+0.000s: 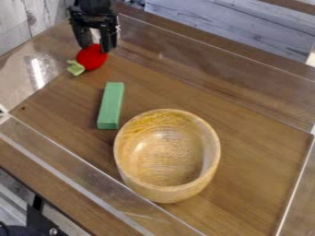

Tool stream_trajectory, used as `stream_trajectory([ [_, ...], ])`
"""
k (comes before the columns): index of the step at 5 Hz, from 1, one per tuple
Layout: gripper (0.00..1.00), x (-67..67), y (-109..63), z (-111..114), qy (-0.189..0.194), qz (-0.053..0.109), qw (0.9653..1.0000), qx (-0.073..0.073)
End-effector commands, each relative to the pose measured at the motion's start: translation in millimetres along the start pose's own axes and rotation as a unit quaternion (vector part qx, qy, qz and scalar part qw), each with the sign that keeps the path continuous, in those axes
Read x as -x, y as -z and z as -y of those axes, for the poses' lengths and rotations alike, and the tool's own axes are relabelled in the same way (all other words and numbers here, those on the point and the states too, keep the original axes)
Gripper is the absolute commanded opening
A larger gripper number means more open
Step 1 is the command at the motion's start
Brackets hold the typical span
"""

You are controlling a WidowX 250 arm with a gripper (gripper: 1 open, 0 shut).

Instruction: Move the red object to the right side of the table

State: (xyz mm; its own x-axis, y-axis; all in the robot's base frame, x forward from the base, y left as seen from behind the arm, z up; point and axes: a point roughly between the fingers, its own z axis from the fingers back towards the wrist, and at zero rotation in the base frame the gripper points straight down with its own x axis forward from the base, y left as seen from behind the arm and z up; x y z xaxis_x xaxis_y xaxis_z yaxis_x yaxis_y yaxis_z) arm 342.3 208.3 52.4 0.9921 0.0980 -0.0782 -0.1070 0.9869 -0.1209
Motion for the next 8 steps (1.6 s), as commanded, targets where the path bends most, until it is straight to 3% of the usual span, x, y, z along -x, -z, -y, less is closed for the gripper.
stream_trajectory([
  [1,1.0,-0.4,-23.7,-7.0,-0.035,0.034,0.9988,-0.003],
  [2,1.0,5.4,-24.9,-5.4,-0.062,0.036,0.9974,0.01],
  [4,1.0,8.8,-30.2,8.5,-0.048,0.031,0.9981,0.023],
  [5,1.0,3.7,-35.9,8.7,-0.072,0.034,0.9964,0.031],
  [7,1.0,-5.3,-3.1,12.1,-0.08,0.017,0.9963,0.026],
  [8,0.0,-9.2,11.2,15.8,-0.09,0.011,0.9956,0.025],
])
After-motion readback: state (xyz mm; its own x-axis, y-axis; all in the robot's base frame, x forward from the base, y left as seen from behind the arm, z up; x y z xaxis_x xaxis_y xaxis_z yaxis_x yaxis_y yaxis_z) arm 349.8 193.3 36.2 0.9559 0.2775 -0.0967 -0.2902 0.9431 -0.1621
